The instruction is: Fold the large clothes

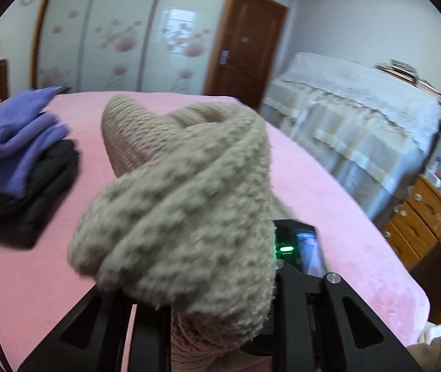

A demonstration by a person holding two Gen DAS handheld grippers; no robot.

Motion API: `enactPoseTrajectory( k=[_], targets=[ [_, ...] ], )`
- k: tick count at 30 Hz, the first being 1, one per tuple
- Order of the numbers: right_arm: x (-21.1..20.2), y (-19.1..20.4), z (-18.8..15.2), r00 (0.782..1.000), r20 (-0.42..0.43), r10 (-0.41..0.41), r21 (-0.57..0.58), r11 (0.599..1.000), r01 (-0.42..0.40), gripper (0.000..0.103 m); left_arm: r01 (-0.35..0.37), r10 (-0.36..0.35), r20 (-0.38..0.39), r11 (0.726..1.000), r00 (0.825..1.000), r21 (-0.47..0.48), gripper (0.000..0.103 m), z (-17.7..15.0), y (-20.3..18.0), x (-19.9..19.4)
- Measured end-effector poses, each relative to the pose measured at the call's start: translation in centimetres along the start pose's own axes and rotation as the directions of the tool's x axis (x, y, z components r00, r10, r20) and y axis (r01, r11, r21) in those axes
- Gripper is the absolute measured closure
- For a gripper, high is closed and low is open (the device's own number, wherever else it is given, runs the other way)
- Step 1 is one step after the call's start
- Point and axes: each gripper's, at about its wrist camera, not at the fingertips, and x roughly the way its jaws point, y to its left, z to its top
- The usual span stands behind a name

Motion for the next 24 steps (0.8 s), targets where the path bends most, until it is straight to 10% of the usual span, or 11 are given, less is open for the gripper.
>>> enactPoseTrajectory(
  k=[11, 24],
  targets=[
    [-13.8, -13.4, -5.0, 0.945, 0.101, -0.311, 0.324, 0.909, 0.264, 0.095, 0.107, -0.075, -0.270, 0.988, 0.960, 0.107, 0.082, -6.5, -8.3, 11.1],
    [-16.2, -14.3, -3.7, 0.946, 0.143, -0.291, 0.324, 0.917, 0.233, 0.095, 0.128, -0.092, -0.215, 0.979, 0.972, 0.160, 0.082, -5.5, -12.3, 9.8]
  ],
)
